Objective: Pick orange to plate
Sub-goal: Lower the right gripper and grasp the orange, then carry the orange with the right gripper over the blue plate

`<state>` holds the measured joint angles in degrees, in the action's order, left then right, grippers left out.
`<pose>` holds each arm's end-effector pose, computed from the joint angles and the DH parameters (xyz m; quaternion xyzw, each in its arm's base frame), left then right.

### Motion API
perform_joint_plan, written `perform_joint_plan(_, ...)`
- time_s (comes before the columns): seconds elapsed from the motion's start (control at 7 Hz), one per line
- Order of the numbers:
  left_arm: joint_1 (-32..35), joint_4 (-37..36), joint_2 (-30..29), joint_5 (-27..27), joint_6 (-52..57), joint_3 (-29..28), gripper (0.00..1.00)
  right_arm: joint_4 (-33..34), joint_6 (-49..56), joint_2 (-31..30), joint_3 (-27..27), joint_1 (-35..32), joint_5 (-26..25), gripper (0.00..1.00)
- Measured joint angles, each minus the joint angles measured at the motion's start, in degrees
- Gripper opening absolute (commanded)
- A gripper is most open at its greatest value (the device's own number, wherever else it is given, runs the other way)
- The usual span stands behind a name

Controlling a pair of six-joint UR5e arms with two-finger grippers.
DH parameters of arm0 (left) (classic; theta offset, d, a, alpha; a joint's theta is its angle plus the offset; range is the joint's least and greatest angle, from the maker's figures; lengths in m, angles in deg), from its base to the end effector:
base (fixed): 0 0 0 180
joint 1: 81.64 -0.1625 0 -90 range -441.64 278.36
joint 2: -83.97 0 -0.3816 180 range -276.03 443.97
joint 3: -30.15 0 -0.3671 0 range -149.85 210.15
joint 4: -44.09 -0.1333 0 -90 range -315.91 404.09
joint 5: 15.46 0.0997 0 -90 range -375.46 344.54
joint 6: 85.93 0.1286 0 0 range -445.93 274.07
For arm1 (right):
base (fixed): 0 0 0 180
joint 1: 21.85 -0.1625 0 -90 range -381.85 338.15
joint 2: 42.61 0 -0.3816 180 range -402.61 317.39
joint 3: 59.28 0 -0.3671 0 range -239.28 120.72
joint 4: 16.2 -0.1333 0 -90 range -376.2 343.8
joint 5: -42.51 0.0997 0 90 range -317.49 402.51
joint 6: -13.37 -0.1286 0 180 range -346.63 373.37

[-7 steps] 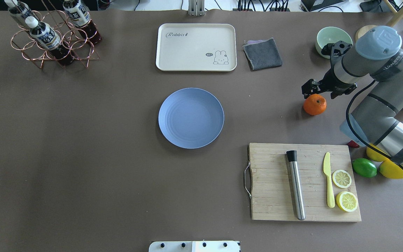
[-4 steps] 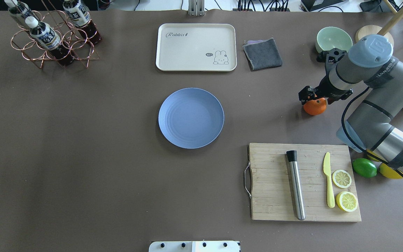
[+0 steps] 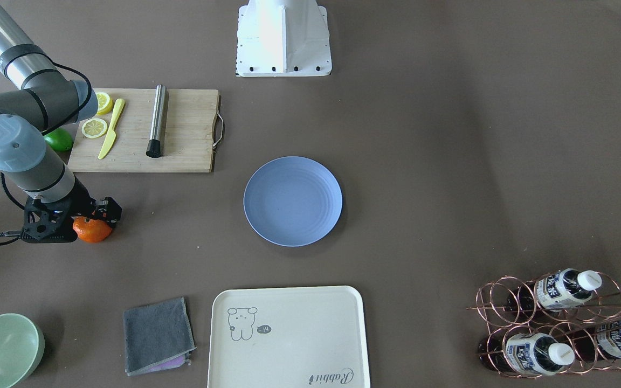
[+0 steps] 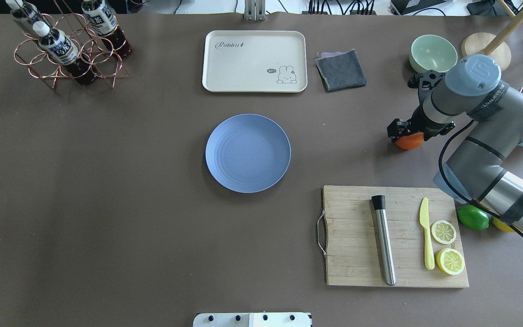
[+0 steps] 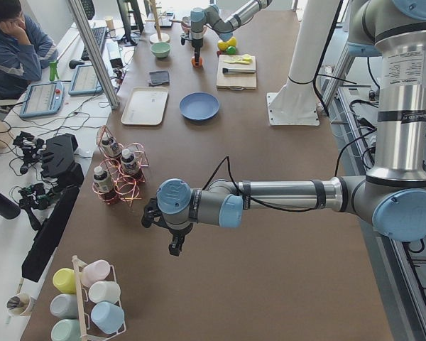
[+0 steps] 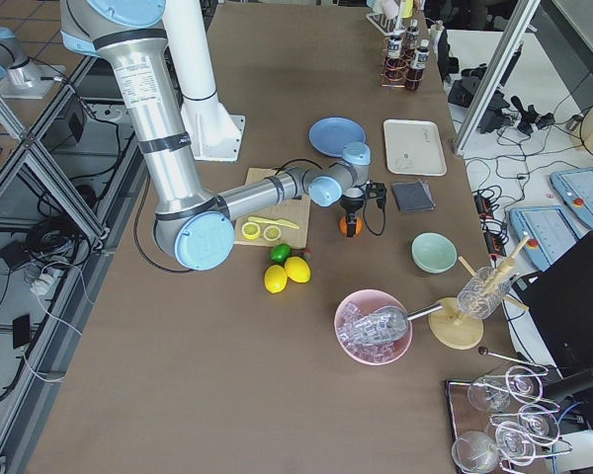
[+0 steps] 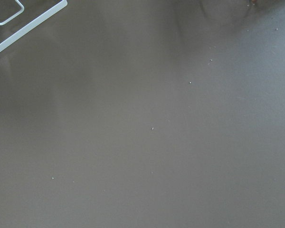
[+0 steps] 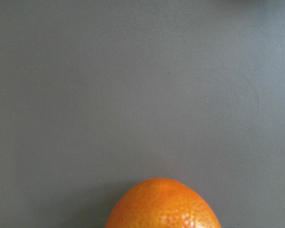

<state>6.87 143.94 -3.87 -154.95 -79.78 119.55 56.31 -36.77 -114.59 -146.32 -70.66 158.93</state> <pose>-0.0235 -0.4623 0.6321 0.0731 0.4152 0.0862 0.9027 -0.3501 -0.5156 0.4734 0.0338 -0.3485 0.0091 0.9367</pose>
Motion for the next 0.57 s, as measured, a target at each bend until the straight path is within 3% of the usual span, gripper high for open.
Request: perform_joint_plan(0.57, -0.1, 0.1, 0.5, -0.2, 0.0, 0.1, 0.99, 1.3, -5.6, 4.0, -4.2, 1.1, -0.4, 0.0)
